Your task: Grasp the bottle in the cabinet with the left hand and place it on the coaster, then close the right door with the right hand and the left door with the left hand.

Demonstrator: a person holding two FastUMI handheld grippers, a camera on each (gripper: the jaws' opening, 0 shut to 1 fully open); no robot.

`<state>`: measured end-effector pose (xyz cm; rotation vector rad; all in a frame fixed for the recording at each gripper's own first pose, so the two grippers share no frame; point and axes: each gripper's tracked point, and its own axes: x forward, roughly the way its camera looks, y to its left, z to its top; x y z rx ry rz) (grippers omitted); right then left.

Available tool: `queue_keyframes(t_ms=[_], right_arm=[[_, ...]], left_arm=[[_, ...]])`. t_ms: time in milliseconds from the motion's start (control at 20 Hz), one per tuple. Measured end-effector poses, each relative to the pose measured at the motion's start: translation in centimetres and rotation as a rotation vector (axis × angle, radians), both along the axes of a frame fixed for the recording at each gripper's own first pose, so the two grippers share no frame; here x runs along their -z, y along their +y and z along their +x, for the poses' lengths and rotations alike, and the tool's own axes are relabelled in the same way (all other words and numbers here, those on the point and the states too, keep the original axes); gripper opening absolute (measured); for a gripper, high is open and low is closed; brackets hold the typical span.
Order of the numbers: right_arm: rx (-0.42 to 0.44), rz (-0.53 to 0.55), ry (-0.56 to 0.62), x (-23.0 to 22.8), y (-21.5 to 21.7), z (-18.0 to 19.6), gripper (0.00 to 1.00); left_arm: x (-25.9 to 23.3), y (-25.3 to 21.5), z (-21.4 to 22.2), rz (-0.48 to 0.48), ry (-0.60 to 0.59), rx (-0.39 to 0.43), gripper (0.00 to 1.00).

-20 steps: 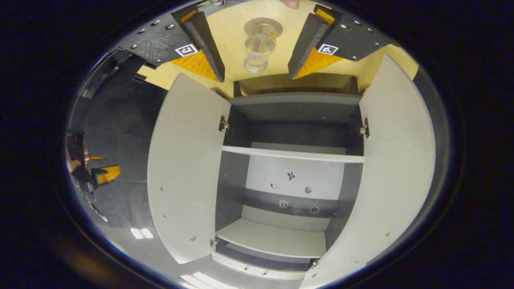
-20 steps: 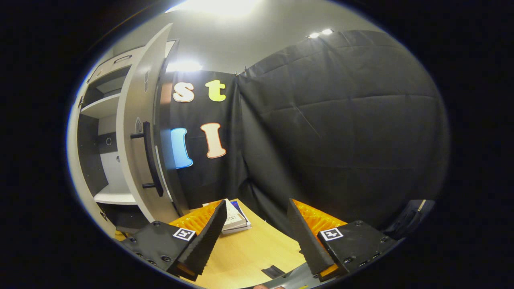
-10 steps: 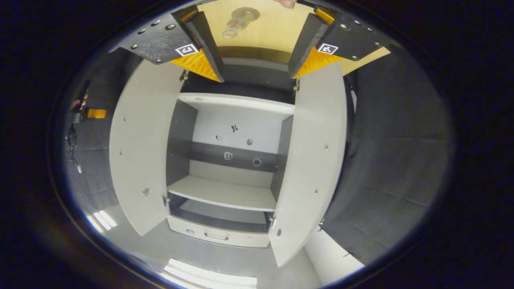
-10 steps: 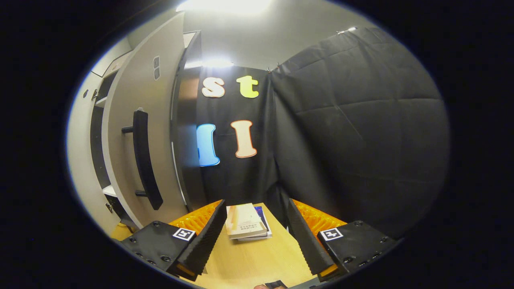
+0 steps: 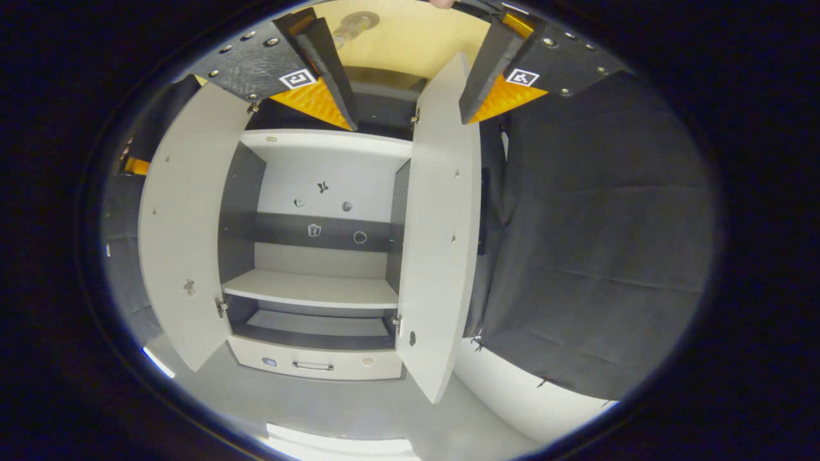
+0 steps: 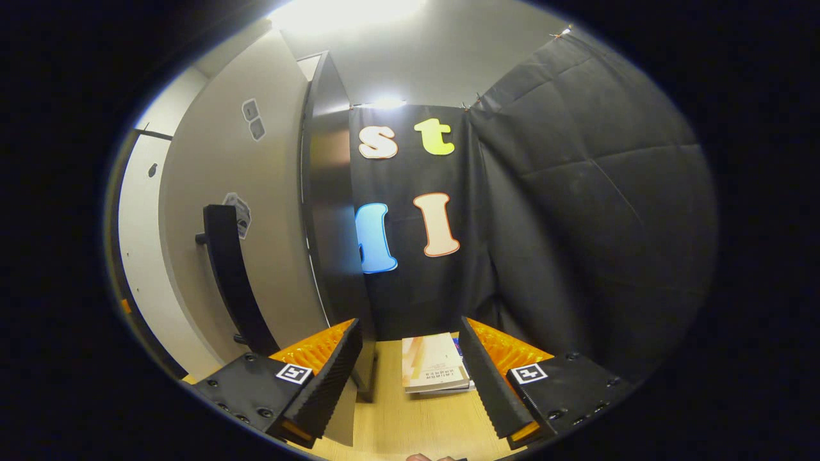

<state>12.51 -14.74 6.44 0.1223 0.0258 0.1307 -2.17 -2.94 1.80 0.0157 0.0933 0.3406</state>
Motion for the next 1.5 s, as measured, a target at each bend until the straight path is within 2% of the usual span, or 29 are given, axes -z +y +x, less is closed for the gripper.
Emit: queue_keyframes(t_ms=[100,300,500,600,650,700,800,850,900,1100,1200,1250,1500], right_arm=[[0.006,-0.002,-0.009,-0.7,0.1,0.2,0.96],[0.012,-0.024,-0.011,-2.7,1.2,0.0,0.95],[-0.033,0.008,-0.004,-4.8,4.2,-0.6,0.98],[-0.003,-0.025,-0.004,-5.1,3.9,-0.6,0.98],[-0.003,-0.016,-0.008,-5.1,4.4,-0.7,0.94],[0.005,0.002,-0.008,-5.3,4.8,-0.7,0.98],[0.025,0.016,-0.001,-5.2,4.8,-0.7,0.96],[0.034,0.019,0.003,-5.1,5.0,-0.7,0.92],[0.049,0.018,0.000,-5.1,5.1,-0.9,0.96],[0.083,-0.060,-0.049,-6.0,6.2,-1.6,0.96],[0.070,-0.077,-0.043,-5.9,7.3,-1.8,0.96],[0.063,-0.077,-0.039,-5.8,7.8,-1.9,0.92],[-0.023,-0.060,-0.024,-5.8,12.4,-2.1,0.96]], left_arm=[[0.4,-0.7,2.2,0.000,0.013,0.054,0.90],[1.0,-2.3,5.8,-0.066,0.004,0.150,0.91],[0.4,-1.8,8.0,-0.059,-0.004,0.222,0.92],[0.0,-1.6,8.6,-0.049,-0.013,0.260,0.91],[0.0,-1.6,8.7,-0.050,-0.022,0.280,0.91],[0.1,-1.4,9.0,-0.061,-0.030,0.296,0.91],[0.6,-1.2,9.2,-0.095,-0.036,0.315,0.91],[0.8,-1.0,9.3,-0.105,-0.037,0.320,0.91],[1.1,-0.7,9.4,-0.109,-0.035,0.321,0.91],[2.4,-0.2,9.1,-0.101,-0.017,0.361,0.91],[2.7,-0.3,9.2,-0.118,-0.017,0.378,0.90],[2.9,-0.3,9.1,-0.129,-0.015,0.386,0.91],[2.4,1.1,9.0,-0.131,-0.037,0.368,0.92]])
